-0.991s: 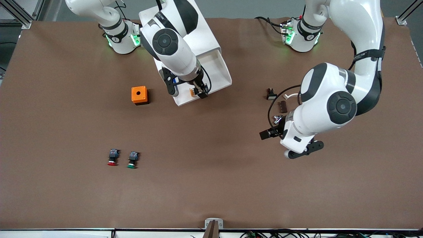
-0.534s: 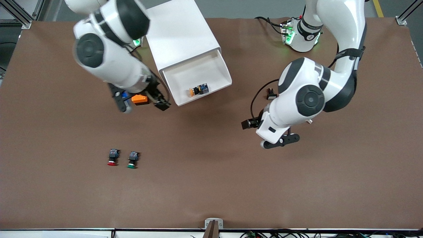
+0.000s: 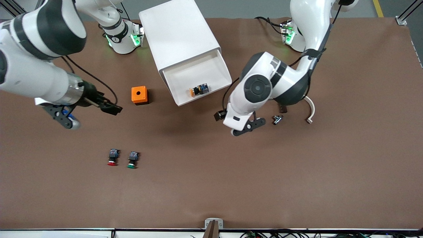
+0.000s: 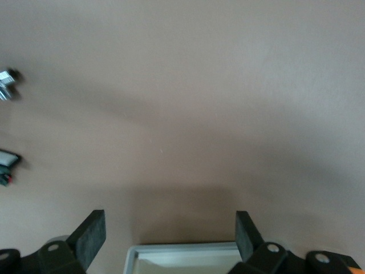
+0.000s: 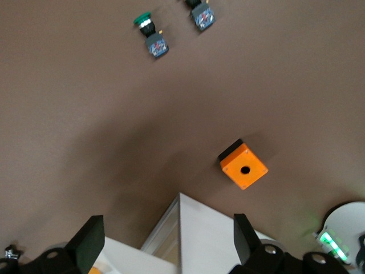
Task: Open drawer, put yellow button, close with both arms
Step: 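Withdraw the right gripper while the left gripper moves to the drawer front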
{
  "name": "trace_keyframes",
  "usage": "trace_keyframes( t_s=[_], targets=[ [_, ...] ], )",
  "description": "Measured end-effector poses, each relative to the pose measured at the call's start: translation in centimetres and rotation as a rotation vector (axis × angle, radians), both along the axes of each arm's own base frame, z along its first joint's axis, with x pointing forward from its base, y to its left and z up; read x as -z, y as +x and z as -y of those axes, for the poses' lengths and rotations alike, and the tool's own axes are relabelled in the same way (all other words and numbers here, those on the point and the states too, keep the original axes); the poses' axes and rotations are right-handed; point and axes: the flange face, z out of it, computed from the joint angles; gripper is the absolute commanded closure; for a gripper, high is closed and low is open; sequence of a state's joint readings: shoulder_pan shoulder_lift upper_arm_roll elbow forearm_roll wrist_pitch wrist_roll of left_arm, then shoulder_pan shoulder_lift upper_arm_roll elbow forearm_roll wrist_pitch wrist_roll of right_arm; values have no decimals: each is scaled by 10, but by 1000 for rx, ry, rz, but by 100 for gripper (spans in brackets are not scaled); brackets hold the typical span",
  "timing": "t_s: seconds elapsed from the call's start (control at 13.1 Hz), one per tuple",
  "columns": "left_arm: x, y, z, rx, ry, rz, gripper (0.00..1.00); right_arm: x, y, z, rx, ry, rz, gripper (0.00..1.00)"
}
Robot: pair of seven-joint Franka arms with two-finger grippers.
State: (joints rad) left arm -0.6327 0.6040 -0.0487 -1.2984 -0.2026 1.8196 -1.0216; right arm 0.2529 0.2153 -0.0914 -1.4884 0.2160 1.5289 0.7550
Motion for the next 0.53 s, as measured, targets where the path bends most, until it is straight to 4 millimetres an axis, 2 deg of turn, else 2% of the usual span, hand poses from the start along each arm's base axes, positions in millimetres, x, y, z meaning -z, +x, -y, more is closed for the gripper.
trace_keyframes(
  t_s=[0.23,0.53],
  targets=[
    [11,-29,35,3,18,-14,0,-14,4,42,-144,-32,61,0],
    [12,-55,62,10,29,-20,0,-55,-10,90,-367,-87,142,0]
  ],
)
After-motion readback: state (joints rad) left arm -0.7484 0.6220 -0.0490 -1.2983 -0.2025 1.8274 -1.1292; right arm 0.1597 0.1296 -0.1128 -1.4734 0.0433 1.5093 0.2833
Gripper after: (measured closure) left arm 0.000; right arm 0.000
